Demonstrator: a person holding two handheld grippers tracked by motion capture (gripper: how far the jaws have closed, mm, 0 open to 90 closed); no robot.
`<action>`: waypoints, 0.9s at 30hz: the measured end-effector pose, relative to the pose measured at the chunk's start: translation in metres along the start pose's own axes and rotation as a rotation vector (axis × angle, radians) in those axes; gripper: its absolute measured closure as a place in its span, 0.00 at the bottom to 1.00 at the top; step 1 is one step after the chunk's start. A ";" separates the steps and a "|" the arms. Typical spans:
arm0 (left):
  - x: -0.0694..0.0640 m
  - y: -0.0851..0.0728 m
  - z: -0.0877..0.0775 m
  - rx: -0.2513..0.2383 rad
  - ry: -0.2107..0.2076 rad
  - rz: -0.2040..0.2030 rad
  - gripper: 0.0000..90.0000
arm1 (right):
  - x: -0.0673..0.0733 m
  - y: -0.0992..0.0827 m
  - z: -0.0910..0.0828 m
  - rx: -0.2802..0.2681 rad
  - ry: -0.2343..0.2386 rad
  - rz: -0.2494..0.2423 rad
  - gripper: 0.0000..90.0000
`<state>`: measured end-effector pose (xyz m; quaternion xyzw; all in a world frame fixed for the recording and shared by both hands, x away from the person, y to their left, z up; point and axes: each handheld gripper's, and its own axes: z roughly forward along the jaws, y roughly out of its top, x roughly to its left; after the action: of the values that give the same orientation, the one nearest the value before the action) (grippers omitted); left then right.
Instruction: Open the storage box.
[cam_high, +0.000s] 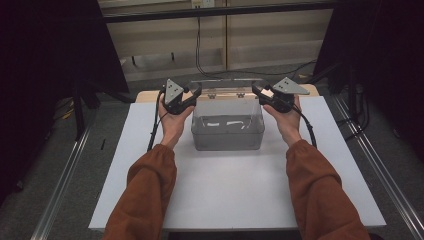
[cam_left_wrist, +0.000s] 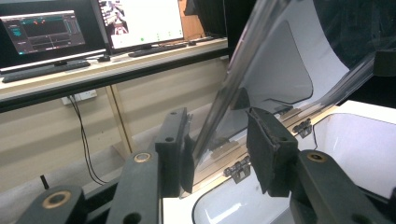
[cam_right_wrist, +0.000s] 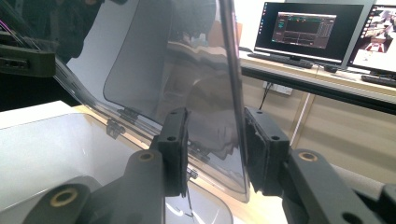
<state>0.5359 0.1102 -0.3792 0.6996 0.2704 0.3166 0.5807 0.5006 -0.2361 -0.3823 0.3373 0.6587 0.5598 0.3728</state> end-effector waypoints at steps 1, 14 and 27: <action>0.000 0.000 0.001 0.006 -0.004 0.006 0.66 | 0.000 0.000 0.000 0.002 -0.001 -0.001 0.69; 0.008 -0.002 0.005 0.002 0.014 -0.050 0.64 | -0.005 0.005 0.007 0.003 -0.006 -0.002 0.70; 0.011 -0.005 0.013 0.025 0.003 -0.037 0.72 | -0.011 -0.003 0.012 -0.003 -0.021 0.042 0.72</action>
<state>0.5530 0.1106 -0.3842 0.7013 0.2881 0.3036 0.5771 0.5167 -0.2400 -0.3848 0.3563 0.6469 0.5648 0.3682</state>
